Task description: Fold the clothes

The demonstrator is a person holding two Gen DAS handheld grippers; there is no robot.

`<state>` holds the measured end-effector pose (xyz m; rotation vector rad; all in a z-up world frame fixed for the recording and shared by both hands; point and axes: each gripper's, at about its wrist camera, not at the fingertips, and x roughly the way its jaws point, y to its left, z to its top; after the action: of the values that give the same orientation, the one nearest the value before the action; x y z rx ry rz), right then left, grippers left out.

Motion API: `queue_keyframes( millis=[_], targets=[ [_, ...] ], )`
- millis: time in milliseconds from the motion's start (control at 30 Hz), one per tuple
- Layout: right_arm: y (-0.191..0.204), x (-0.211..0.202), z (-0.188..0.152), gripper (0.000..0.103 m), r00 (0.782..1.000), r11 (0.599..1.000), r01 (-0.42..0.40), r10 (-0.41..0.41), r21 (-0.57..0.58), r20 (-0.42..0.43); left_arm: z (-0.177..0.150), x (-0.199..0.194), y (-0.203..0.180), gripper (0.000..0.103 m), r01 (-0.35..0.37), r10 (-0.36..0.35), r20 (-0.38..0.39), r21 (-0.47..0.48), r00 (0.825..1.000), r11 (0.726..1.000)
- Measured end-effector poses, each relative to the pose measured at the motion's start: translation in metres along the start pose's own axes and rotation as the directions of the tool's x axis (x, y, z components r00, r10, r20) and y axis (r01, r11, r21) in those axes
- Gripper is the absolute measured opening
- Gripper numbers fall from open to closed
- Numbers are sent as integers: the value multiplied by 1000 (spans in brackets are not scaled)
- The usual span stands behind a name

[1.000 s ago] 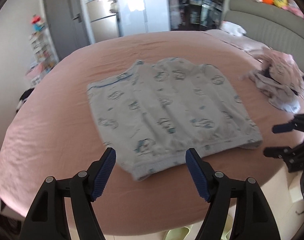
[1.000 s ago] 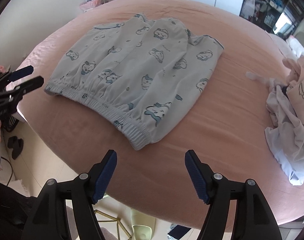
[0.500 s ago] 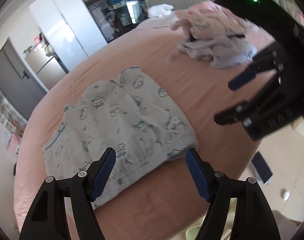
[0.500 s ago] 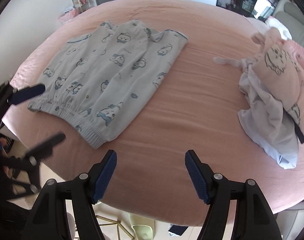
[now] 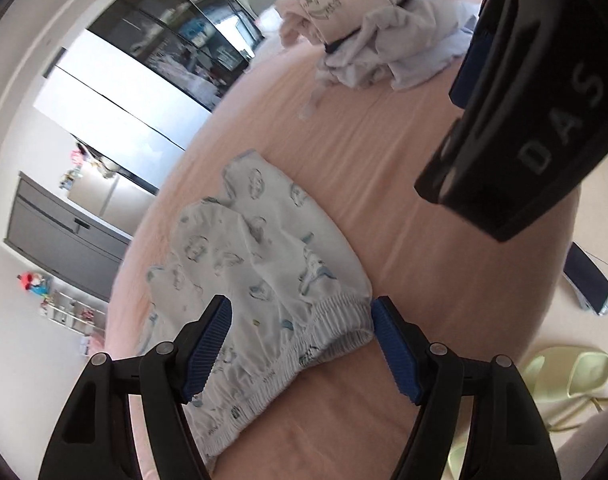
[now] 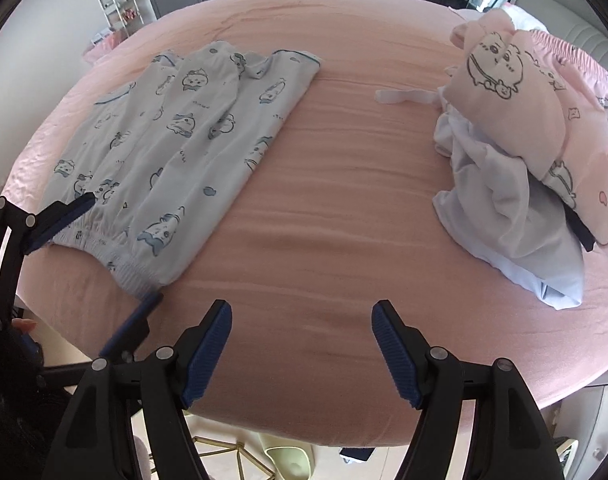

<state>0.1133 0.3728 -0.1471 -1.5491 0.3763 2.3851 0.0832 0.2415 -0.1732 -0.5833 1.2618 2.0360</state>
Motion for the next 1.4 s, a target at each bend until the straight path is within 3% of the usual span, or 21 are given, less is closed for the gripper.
queue_keyframes(
  millis=[67, 267, 500, 700, 767, 867, 1000, 1167, 1267, 1400],
  targets=[
    [-3, 2, -1, 72, 1000, 1000, -24, 24, 14, -9, -4, 1, 1, 71, 38, -38, -20, -2, 999, 999],
    [-3, 7, 1, 72, 999, 999, -34, 34, 7, -12, -13, 1, -16, 71, -13, 14, -9, 82, 1000, 997],
    [-1, 7, 7, 72, 1000, 1000, -16, 16, 4, -13, -11, 5, -13, 73, 13, -16, 17, 137, 1000, 990],
    [7, 9, 24, 72, 1000, 998, 29, -29, -57, -5, -7, 7, -7, 73, -19, 14, 33, 143, 999, 989],
    [8, 9, 31, 73, 1000, 997, 27, -28, -73, -4, -7, 9, -3, 69, -13, 10, 25, 121, 1000, 993],
    [5, 13, 48, 73, 999, 997, 20, -22, -78, -25, -7, 11, 1, 50, 12, -13, 6, 76, 1000, 997],
    [-1, 17, 71, 73, 998, 998, 3, -7, -64, -58, -8, 11, 2, 33, 46, -45, -11, 34, 999, 998],
    [-2, 20, 98, 73, 993, 994, 16, -29, -112, -117, -8, 10, 0, 21, 85, -85, -25, 0, 996, 996],
    [2, 18, 120, 73, 987, 987, 26, -50, -157, -150, -9, 8, -3, 19, 84, -84, -24, 5, 996, 996],
    [2, 22, 163, 73, 982, 996, 4, -21, -92, -186, -11, 6, -4, 16, 91, -92, -27, -24, 995, 996]
  ],
)
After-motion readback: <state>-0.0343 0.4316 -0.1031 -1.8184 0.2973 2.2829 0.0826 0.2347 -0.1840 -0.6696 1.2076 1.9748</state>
